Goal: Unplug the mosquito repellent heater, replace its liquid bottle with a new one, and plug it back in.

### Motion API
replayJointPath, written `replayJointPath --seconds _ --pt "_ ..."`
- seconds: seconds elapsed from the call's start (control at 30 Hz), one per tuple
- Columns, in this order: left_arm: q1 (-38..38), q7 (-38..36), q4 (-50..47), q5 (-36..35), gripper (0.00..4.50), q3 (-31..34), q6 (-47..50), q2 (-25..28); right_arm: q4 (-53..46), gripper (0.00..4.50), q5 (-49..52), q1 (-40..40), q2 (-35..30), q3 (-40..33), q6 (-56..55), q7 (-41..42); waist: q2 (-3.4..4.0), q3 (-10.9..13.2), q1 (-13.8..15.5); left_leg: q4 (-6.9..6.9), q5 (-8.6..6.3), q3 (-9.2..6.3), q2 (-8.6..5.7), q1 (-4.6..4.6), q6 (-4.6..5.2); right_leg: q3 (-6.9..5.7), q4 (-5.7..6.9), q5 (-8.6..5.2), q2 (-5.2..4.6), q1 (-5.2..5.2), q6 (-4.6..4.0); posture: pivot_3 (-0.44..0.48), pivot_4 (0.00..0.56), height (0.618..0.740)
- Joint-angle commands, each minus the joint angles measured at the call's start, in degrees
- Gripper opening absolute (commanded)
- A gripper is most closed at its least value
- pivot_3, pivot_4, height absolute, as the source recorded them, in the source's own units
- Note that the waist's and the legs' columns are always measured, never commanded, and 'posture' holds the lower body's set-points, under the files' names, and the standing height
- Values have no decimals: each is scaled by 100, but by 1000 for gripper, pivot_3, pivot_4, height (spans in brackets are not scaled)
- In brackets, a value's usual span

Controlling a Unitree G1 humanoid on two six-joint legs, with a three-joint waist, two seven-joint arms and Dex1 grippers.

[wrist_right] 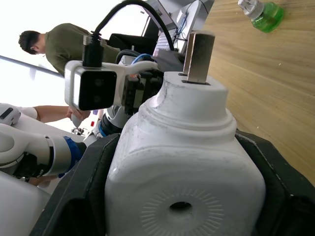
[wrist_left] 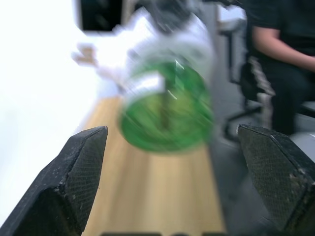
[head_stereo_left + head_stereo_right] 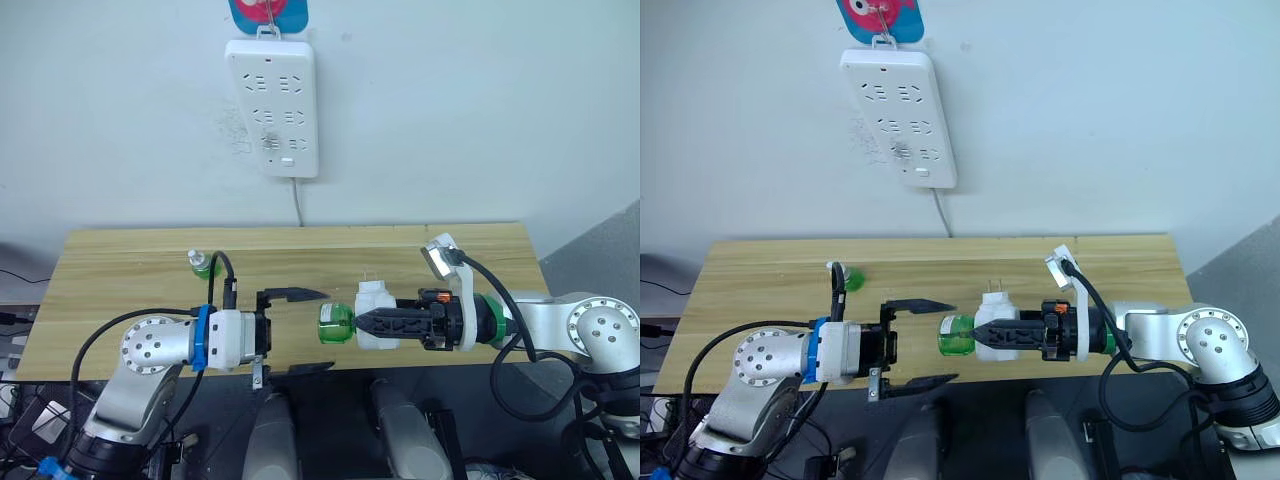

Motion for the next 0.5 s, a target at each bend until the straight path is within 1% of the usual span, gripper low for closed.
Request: replayJointPath --seconds 0.03,0.1,0.23,0.27,0.3,0.37,0.4,0.43,0.5 --pt "-55 55 -128 -35 4313 -48 -74 -48 -175 3106 177 -24 12 -80 -8 10 0 0 -2 0 0 0 0 0 0 0 1 0 0 0 0 -175 347 740" --pt "-80 9 -130 -60 3934 -77 -79 -44 -175 3106 188 -25 13 -80 -9 0 0 0 -8 0 0 0 0 1 0 0 2 0 1 0 0 -175 347 740" --pt "-89 -54 -150 -113 2665 -130 31 10 -188 3106 209 -22 21 -74 -24 -33 0 0 -9 -1 0 -2 1 1 0 -1 4 0 2 -1 0 -177 349 740" --pt "-102 -55 -165 -129 2387 -135 50 17 -192 3106 214 -21 23 -73 -30 -42 0 0 -9 0 0 -2 1 1 0 -1 4 0 2 -1 0 -176 348 740" --pt "-130 -43 -207 -175 2238 -136 139 37 -195 3106 217 -20 26 -72 -33 -51 0 0 -8 0 0 -2 1 1 0 -1 4 0 2 0 0 -176 348 740" --pt "-202 -82 -323 -314 2239 -128 414 150 -201 3106 214 -18 27 -73 -33 -56 0 0 -8 0 0 -2 1 1 0 -1 4 0 2 0 0 -174 349 740" --pt "-231 -96 -411 -424 2239 -129 709 264 -203 3106 210 -17 24 -74 -29 -53 0 0 -10 0 0 -3 1 1 0 -2 5 0 2 0 0 -172 349 740" --pt "-286 -52 -553 -667 2239 -135 1337 477 -208 3106 190 -14 14 -74 -17 -36 0 0 -10 0 0 -4 1 1 0 -2 5 0 2 0 0 -171 350 740" --pt "-486 177 -814 -1414 2239 -171 3128 1070 -211 3106 159 -4 -4 -78 5 -5 -1 1 -22 0 0 -6 2 1 0 -3 8 0 4 -1 0 -162 350 740"
